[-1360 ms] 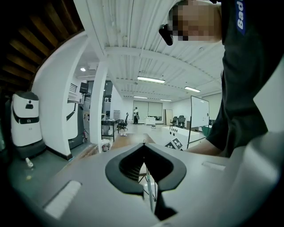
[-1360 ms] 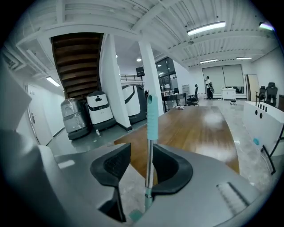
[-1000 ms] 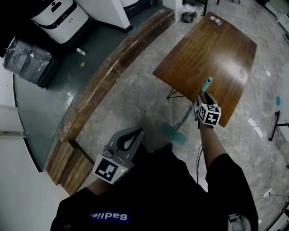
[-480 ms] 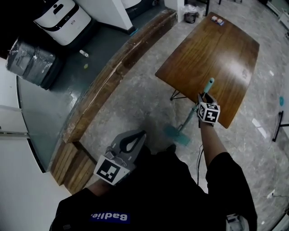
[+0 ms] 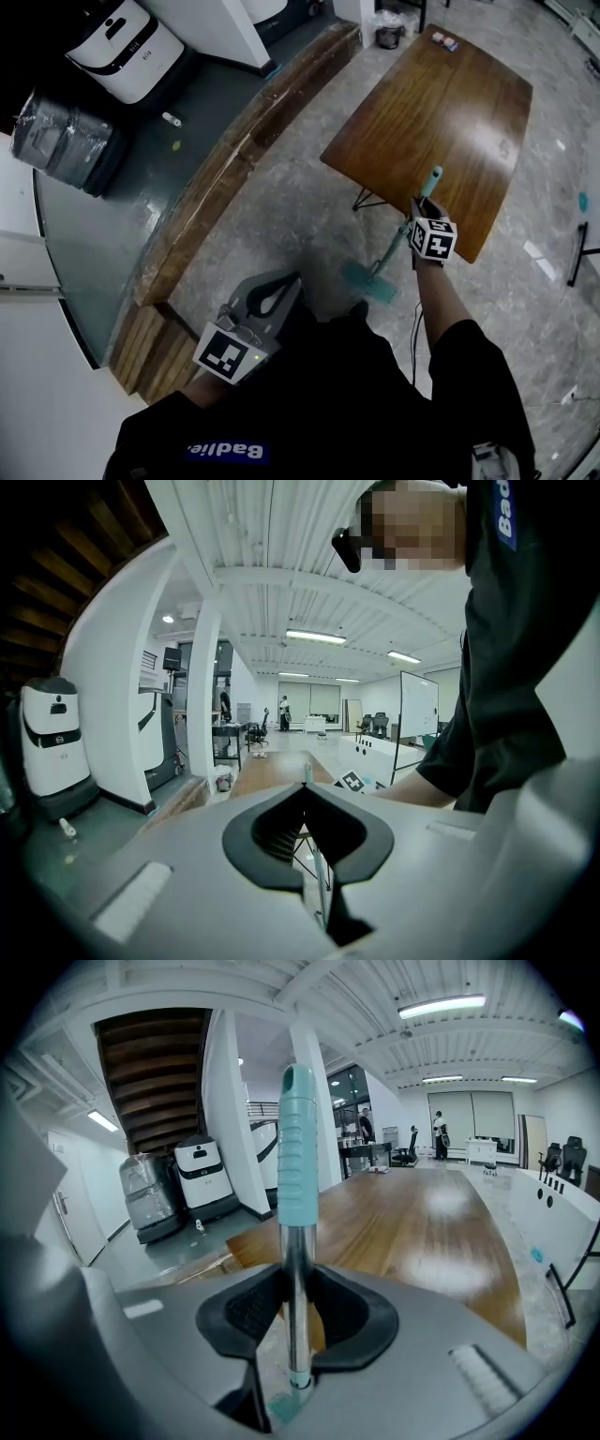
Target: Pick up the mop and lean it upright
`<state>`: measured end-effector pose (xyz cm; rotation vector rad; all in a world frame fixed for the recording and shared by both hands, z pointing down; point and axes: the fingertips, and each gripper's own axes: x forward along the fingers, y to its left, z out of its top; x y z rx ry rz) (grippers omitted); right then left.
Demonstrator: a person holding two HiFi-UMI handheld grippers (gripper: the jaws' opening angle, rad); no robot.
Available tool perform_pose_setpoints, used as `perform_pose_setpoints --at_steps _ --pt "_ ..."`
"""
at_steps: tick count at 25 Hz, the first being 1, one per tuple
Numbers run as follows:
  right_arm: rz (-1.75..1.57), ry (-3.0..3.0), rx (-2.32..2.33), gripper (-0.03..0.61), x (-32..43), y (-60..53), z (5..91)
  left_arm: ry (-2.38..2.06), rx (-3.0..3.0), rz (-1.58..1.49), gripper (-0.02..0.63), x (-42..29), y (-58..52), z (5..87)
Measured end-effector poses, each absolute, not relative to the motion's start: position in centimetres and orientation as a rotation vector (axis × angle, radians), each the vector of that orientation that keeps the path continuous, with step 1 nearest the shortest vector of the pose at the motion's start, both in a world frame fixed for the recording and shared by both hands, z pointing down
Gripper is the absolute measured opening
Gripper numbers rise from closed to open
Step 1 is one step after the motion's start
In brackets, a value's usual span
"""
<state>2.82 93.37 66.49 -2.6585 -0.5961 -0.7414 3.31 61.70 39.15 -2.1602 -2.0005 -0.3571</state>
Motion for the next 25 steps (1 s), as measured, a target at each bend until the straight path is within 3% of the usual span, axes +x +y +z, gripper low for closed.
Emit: perform_pose_setpoints --at_steps 25 --pt "-0.728 -0.505 -2.779 0.109 -0.2 79.5 60.1 -2.216 -2.109 -0.283 0.018 6.3 60.7 38.0"
